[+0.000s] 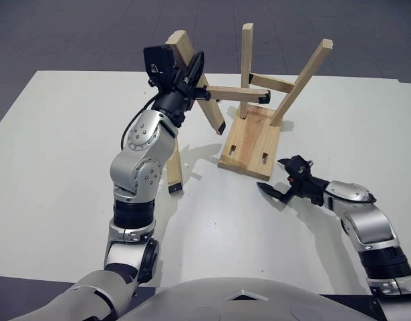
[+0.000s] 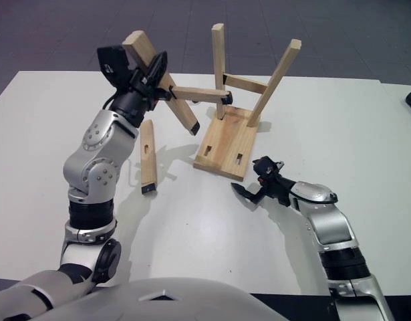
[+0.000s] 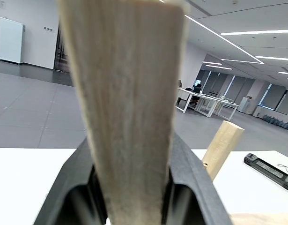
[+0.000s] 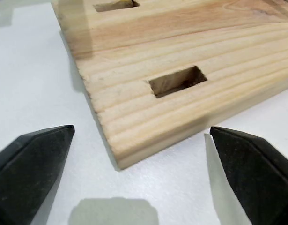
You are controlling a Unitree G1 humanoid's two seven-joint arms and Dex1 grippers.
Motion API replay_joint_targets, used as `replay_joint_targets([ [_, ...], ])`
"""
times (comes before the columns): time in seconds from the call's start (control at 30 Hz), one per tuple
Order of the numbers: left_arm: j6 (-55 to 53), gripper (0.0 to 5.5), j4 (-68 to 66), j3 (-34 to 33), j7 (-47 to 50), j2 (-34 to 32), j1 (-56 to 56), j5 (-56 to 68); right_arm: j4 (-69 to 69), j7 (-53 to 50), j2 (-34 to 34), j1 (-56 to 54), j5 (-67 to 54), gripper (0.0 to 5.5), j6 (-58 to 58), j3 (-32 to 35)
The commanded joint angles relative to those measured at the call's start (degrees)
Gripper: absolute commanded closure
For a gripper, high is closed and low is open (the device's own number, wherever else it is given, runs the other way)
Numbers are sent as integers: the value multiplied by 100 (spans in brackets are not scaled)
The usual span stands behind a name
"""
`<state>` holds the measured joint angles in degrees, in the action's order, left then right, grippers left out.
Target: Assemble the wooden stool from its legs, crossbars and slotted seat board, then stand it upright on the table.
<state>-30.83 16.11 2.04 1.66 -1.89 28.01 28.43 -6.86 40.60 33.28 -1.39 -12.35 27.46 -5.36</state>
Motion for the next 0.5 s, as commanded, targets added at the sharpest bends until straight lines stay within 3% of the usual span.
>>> replay_joint_targets([
  [0.03, -152, 447, 64, 91, -107, 33, -86, -97, 34, -5, -222, -20, -139, 10, 303, -100],
  [0.3, -212, 447, -122, 75, -165, 93, -141, -274, 59, -205, -477, -198, -113, 10, 385, -122],
  [0.5, -120, 447, -330, 127, -203, 179, -189, -438, -233, -305, -445, 34, -418, 10, 581, 326],
])
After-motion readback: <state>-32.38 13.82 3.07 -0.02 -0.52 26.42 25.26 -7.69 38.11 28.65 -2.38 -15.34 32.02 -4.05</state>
